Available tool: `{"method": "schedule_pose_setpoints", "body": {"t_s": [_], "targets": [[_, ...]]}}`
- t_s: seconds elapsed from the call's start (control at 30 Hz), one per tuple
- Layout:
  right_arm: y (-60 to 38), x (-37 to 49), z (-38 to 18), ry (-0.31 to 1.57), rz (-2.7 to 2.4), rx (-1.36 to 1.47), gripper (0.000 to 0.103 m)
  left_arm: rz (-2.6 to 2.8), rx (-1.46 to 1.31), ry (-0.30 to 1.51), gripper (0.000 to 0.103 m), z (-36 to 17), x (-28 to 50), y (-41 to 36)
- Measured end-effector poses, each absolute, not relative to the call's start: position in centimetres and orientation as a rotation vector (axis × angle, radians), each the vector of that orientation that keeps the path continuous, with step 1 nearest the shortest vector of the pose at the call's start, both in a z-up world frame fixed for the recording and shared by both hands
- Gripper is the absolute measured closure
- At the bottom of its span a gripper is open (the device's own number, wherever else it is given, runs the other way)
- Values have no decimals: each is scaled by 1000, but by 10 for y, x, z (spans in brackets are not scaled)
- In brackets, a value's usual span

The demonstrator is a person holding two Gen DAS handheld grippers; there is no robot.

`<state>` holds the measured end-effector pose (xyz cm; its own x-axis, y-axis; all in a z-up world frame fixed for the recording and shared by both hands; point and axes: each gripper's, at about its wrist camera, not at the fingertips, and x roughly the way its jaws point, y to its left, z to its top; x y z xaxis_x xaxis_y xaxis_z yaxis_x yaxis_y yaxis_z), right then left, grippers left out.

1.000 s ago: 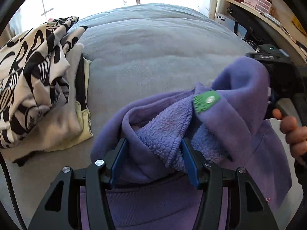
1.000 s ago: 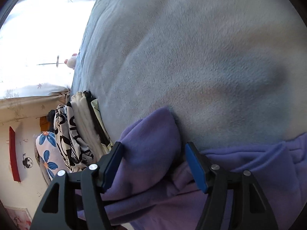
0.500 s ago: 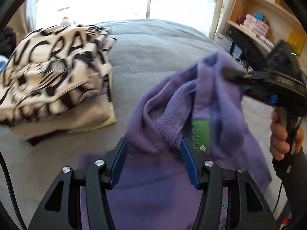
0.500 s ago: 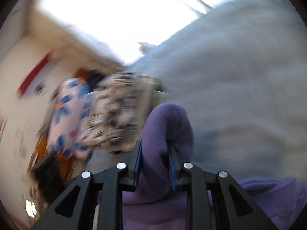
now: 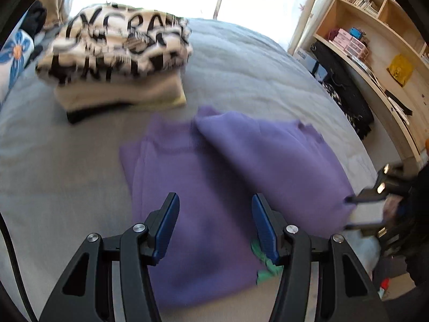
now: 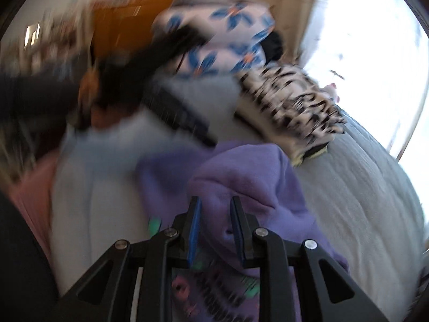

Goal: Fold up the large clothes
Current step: 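Fold the hood down onto the hoodie body with both grippers and release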

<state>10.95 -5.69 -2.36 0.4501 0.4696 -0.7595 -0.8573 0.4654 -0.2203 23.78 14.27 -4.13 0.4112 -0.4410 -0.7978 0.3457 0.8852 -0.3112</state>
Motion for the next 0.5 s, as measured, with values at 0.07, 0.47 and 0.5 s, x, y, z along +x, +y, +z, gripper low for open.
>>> {"method": "schedule_pose_setpoints", "body": {"t_s": [0.07, 0.47, 0.5], "targets": [[-55, 92, -45, 721, 847, -695, 80, -509, -118, 1060, 48, -49, 228, 143], [-158, 135, -78, 1022, 575, 200, 38, -704, -369, 1168, 48, -89, 253, 125], [-169, 143, -88, 1057, 562, 321, 38, -719, -384, 1172, 48, -93, 255, 123]]}}
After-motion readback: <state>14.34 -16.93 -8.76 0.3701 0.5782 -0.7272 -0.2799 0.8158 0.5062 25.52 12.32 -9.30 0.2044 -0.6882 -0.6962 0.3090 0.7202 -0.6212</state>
